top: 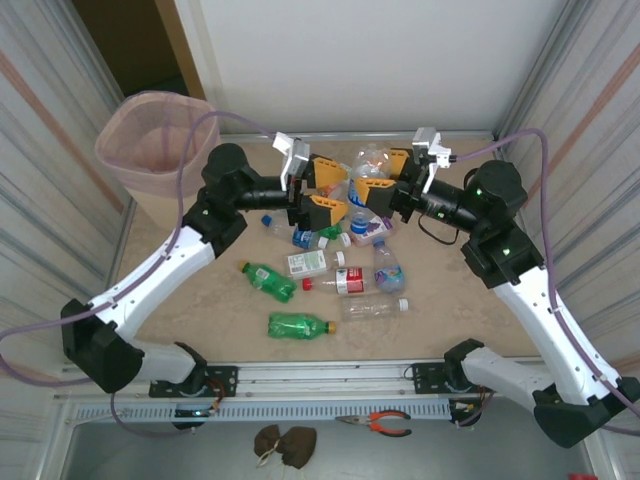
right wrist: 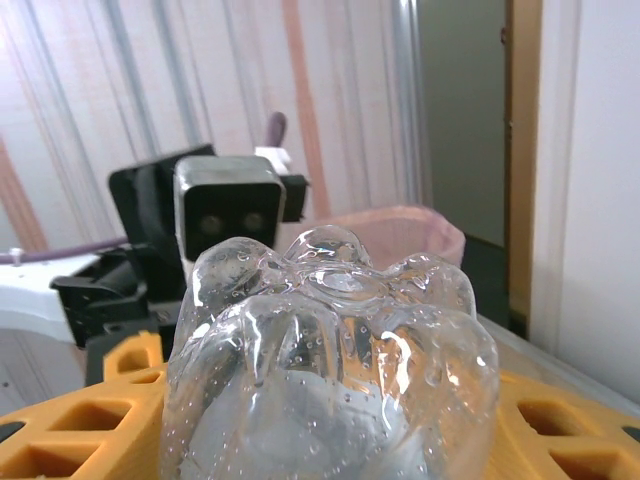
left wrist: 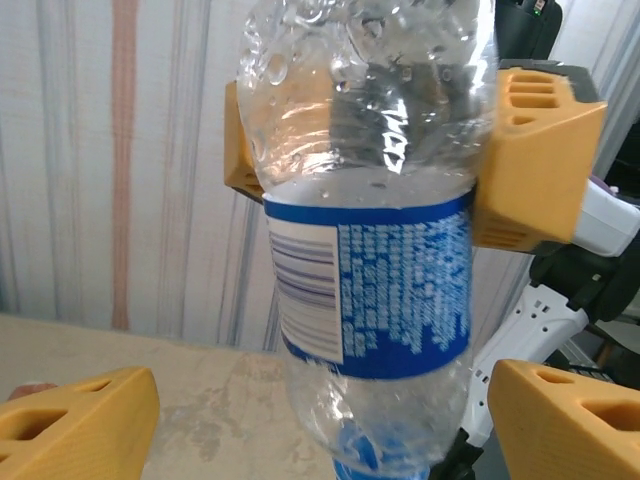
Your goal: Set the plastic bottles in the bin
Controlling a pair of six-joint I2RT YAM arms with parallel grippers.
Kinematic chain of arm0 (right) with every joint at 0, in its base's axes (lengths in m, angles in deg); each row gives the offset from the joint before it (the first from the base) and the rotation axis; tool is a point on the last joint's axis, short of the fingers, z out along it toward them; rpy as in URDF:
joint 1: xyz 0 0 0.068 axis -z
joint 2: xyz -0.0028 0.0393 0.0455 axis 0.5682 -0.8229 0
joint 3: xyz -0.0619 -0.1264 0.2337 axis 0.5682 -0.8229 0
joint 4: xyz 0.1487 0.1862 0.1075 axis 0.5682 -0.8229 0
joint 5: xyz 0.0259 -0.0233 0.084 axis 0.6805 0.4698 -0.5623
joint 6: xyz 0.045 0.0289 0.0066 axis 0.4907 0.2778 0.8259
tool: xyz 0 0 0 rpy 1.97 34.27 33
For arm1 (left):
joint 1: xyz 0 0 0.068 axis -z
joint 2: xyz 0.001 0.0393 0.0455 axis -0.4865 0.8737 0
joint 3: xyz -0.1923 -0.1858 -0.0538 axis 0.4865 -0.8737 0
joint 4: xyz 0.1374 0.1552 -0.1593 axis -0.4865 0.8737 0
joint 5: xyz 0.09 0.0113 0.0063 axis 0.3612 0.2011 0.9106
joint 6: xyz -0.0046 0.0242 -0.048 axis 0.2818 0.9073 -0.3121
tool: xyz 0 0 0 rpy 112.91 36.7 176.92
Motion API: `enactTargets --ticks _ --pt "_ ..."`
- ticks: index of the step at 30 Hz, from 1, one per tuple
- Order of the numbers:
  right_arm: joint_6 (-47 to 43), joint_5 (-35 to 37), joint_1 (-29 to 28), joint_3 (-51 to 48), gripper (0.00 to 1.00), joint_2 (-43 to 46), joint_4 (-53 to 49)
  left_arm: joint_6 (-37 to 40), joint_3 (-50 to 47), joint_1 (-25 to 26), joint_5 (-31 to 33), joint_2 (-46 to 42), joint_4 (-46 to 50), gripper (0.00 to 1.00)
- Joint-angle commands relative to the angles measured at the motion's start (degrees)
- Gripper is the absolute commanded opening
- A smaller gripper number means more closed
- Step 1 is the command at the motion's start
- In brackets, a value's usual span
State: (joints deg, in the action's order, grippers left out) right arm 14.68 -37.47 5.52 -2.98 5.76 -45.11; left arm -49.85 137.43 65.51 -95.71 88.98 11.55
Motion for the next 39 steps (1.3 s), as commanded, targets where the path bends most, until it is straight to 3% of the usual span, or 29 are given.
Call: enactTargets --ticks 1,6,16,20,28,34,39 --pt "1.36 -1.19 -1.45 1.61 0.57 0.20 3.04 1.34 3.23 1.57 -2.66 1.32 -1.83 0.85" --pt "0.83 -0.99 -2.80 2.16 0.57 -1.39 3.07 1.53 6.71 4.42 -5.33 4.14 -1.84 0.82" --pt "-0.85 0.90 -3.50 2.19 0.57 -1.01 1.68 2.80 7.19 5.43 -6.20 4.85 -1.13 0.58" --pt "-1.17 1.27 -3.59 2.17 0.58 -0.69 1.51 4.45 7.37 5.36 -5.74 4.35 0.76 0.53" --pt "-3.70 5.88 -3.85 2.10 0.90 2.48 -1.49 7.40 7.29 2.66 -1.57 1.82 7.46 0.49" --pt "-6.76 12.78 -3.86 0.75 0.96 6.26 -3.84 15.34 10.85 -1.87 8.52 -0.95 24.08 0.48" --pt "-8.86 17.18 -3.77 -0.18 0.97 8.19 -5.51 28.93 19.95 -5.34 26.34 -1.02 45.59 0.48"
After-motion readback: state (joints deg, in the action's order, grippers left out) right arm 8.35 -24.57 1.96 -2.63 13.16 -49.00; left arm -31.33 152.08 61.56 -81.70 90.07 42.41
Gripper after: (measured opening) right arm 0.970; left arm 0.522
